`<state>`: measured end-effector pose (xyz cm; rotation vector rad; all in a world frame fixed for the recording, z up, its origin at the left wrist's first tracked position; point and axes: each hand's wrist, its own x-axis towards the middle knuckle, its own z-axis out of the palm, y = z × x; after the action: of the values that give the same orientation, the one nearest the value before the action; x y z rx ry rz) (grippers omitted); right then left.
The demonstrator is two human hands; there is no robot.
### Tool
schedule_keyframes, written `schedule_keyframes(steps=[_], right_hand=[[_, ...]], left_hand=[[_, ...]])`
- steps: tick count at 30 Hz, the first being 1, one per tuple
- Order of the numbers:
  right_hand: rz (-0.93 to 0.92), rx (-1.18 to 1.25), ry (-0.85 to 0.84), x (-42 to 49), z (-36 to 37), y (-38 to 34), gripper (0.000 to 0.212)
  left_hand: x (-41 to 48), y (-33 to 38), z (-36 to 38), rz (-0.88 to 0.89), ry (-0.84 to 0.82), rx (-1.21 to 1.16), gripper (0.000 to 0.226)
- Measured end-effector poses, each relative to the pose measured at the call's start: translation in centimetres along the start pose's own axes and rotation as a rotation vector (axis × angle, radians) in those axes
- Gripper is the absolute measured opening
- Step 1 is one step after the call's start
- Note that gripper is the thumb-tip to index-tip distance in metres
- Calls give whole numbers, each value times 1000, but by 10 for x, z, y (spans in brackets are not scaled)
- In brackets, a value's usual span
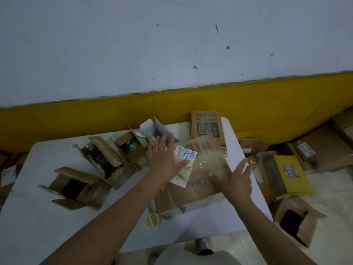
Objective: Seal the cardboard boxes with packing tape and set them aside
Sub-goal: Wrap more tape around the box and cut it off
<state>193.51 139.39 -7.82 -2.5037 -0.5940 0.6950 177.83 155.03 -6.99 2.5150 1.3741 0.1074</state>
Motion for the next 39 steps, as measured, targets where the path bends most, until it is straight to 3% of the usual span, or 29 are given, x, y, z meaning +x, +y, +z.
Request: schedule_keyframes(steps=[2, 4, 6, 10, 14, 17, 19, 21, 22, 24, 26, 29, 31, 33, 35, 37, 39], right_hand=[[192, 347, -73, -21, 8, 9, 120], [372, 828, -286, -29, 22, 11, 83], [501, 1061, -395, -25, 38, 12, 54], [481, 1097, -346, -16, 48, 13, 46], [434, 1116, -393, -18, 46, 18, 46], [419, 1023, -298, -21, 44, 17, 49], [357, 845, -320, -38, 45, 18, 58], [256, 517, -478, -64, 57, 20, 83], [224, 360, -601, -77, 62, 20, 87], [79, 141, -838, -97, 73, 20, 65], [-154, 17, -1002, -112, 89, 11, 37], [-350, -124, -1060, -128, 140, -12, 36], [-440, -214, -1130, -142, 194, -29, 28], [-484, -262, -1135, -158, 247, -43, 26], [-498, -274, -1073, -165, 293, -51, 27], [-451, -326, -1043, -170, 327, -58, 28], [-418, -386, -1040, -172, 354, -61, 30]], left_hand=[[32, 0, -6, 45, -126, -49, 108], [58, -2, -9, 21, -384, -115, 102], [74, -6, -8, 43, -505, -118, 93], [88, -9, 3, 24, -499, -212, 91], [90, -14, 6, 85, -538, -137, 89], [87, -17, 9, 106, -483, -146, 83], [79, -17, 3, 102, -504, -244, 86], [60, -24, -16, 11, -477, -678, 79], [48, -35, -25, -25, -378, -918, 67], [1, -70, -46, -78, -6, -1073, 38], [-63, -128, -44, -209, 339, -938, 15], [-176, -210, -14, -689, 598, -647, 6], [-234, -252, 22, -1052, 581, -617, 11], [-268, -286, 66, -1318, 342, -747, 30], [-281, -304, 107, -1369, 5, -881, 59], [-282, -306, 136, -1344, -143, -1118, 81], [-279, -301, 151, -1278, -200, -1293, 67]])
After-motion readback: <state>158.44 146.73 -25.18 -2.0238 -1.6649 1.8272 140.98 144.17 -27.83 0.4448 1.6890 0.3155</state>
